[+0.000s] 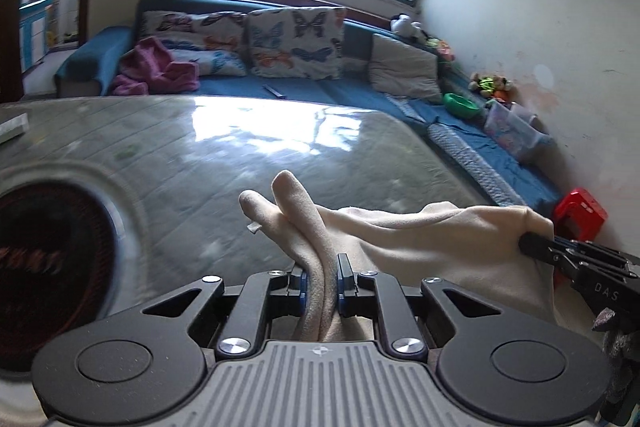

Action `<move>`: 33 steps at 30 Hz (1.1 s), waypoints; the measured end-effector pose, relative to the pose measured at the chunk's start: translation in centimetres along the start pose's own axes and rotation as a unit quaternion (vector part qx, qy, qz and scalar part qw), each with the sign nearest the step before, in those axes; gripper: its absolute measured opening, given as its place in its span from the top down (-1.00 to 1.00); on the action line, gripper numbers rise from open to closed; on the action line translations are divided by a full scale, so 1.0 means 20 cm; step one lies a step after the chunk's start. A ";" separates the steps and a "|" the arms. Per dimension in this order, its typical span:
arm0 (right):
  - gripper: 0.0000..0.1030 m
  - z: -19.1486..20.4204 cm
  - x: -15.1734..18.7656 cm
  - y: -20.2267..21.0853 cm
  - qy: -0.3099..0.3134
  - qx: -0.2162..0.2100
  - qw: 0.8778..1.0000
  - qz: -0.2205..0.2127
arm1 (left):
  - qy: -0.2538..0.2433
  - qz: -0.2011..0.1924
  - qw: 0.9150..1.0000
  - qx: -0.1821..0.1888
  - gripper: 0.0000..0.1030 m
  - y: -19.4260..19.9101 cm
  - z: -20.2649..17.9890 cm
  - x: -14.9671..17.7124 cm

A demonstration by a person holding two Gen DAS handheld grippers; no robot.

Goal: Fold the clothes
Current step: 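Grasp the shirt edge with the right gripper while the left gripper holds its edge, then fold the held shirt over onto itself and open both grippers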

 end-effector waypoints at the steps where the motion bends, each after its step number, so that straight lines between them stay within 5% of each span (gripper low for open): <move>1: 0.76 -0.03 -0.02 0.00 0.003 0.007 1.000 -0.002 | -0.003 0.001 1.000 0.003 0.72 -0.02 -0.03 -0.01; 12: 0.76 -0.22 -0.02 -0.07 0.021 0.063 0.998 0.012 | -0.016 0.012 0.999 0.028 0.72 -0.21 -0.21 0.00; 19: 0.74 -0.33 0.12 -0.14 0.010 0.090 0.995 0.049 | -0.031 0.061 0.997 0.020 0.64 -0.31 -0.20 0.13; 23: 0.64 -0.40 0.21 -0.17 0.004 0.111 0.991 0.071 | -0.055 0.059 0.997 -0.003 0.17 -0.30 -0.16 0.15; 26: 0.60 -0.41 0.21 -0.18 0.014 0.119 0.990 0.071 | -0.072 0.041 0.996 -0.020 0.12 -0.28 -0.13 0.12; 30: 0.08 -0.38 0.16 -0.18 0.019 0.116 0.991 0.058 | -0.076 0.028 0.997 -0.015 0.14 -0.30 -0.16 0.06; 33: -0.02 -0.33 0.13 -0.21 0.014 0.093 0.994 0.054 | -0.077 0.028 0.997 0.006 0.22 -0.33 -0.20 0.03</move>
Point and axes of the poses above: each gripper's, at about its wrist camera, not at the fingertips, and y roughly against the way its jaws point, z to its left, x to its underside, the point moved 5 cm from there along -y, roughly the way its jaws point, and after that the axes turned 12 degrees about -z, right-handed, at the moved point
